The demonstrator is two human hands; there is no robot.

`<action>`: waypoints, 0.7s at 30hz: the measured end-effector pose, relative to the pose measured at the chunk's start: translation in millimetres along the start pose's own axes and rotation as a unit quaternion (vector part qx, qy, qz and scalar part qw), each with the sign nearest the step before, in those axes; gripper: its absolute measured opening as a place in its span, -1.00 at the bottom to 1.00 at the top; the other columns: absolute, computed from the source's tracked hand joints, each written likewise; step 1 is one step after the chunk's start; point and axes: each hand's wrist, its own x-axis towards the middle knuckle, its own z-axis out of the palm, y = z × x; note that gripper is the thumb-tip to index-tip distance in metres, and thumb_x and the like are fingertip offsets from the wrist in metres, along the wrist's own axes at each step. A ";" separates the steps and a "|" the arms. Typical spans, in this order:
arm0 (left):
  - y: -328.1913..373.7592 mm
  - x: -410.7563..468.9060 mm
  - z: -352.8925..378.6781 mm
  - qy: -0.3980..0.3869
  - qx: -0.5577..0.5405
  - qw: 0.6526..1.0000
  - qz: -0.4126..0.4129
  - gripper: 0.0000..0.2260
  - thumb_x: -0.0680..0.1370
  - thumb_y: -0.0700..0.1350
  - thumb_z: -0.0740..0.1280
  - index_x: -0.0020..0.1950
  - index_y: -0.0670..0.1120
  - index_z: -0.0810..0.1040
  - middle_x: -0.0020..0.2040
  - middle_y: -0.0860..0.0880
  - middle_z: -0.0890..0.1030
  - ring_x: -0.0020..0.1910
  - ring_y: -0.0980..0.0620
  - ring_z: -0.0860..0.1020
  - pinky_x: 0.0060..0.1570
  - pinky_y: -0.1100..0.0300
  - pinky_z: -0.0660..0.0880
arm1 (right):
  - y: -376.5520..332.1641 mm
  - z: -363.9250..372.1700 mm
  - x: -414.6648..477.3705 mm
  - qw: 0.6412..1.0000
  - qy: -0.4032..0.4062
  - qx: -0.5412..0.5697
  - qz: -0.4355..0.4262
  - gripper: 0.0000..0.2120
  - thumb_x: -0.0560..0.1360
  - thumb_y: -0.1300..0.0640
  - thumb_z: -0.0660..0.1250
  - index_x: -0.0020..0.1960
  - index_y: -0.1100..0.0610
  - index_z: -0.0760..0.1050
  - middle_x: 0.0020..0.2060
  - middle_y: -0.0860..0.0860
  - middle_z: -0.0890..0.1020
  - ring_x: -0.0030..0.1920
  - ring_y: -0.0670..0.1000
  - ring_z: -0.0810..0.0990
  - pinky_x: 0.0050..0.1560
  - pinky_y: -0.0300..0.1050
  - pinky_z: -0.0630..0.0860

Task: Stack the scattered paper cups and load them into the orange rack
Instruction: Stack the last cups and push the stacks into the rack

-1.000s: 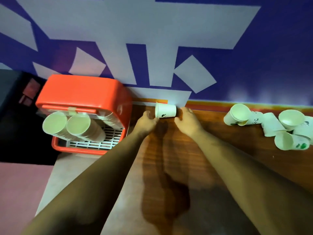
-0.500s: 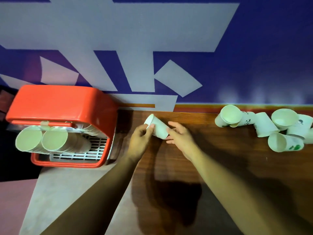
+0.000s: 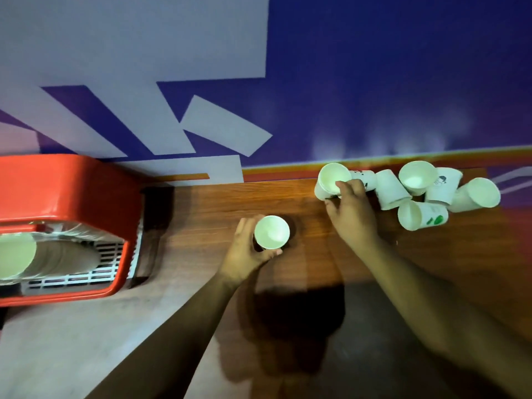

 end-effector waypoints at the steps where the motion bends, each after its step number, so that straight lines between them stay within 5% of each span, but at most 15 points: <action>1: 0.8 -0.2 6.1 -0.008 -0.001 1.000 0.002 -0.33 0.31 -0.08 0.64 0.34 0.02 0.44 0.20 0.06 0.44 0.28 0.09 0.46 0.35 0.12 0.42 | 3.5 1.6 4.6 1.000 -0.010 -0.011 -0.005 -0.61 0.51 0.11 0.38 0.28 0.25 0.48 0.22 0.16 0.45 0.11 0.22 0.55 0.13 0.15 0.55; 8: 7.1 -14.2 36.3 -0.071 0.005 0.997 0.012 -0.29 0.35 -0.06 0.61 0.42 0.13 0.36 0.29 0.10 0.44 0.37 0.17 0.39 0.35 0.33 0.30 | 4.2 -12.8 3.3 0.997 0.019 0.051 -0.059 -0.84 0.51 0.23 0.38 0.06 0.27 0.61 0.02 0.13 0.59 -0.01 0.18 0.59 0.02 0.06 0.57; 14: 25.3 -24.0 59.4 -0.118 0.007 0.993 -0.008 -0.17 0.39 -0.05 0.59 0.46 0.34 0.16 0.48 0.23 0.30 0.52 0.18 0.22 0.54 0.11 0.19 | 11.5 -50.4 -32.9 0.980 0.011 0.197 -0.038 -0.87 0.43 0.16 0.48 -0.13 0.22 0.63 -0.13 0.03 0.62 -0.13 0.03 0.58 -0.09 -0.04 0.51; 17: 31.7 -22.0 51.5 -0.155 -0.022 0.986 -0.056 0.00 0.30 0.15 0.61 0.54 0.37 0.02 0.60 0.17 0.12 0.59 0.14 0.06 0.58 -0.09 0.08 | 10.2 -76.0 -47.9 0.968 0.001 0.250 -0.007 -0.88 0.41 0.15 0.49 -0.21 0.17 0.58 -0.22 -0.06 0.58 -0.19 -0.11 0.54 -0.15 -0.21 0.43; 21: 55.3 -20.3 30.8 -0.139 -0.034 0.989 -0.040 -0.04 0.24 0.30 0.58 0.50 0.45 0.10 0.59 0.17 0.13 0.60 0.11 0.07 0.56 -0.15 0.08 | 4.4 -93.1 -73.1 0.958 -0.043 0.275 -0.072 -0.86 0.40 0.20 0.50 -0.24 0.20 0.55 -0.24 -0.06 0.53 -0.21 -0.13 0.51 -0.21 -0.32 0.38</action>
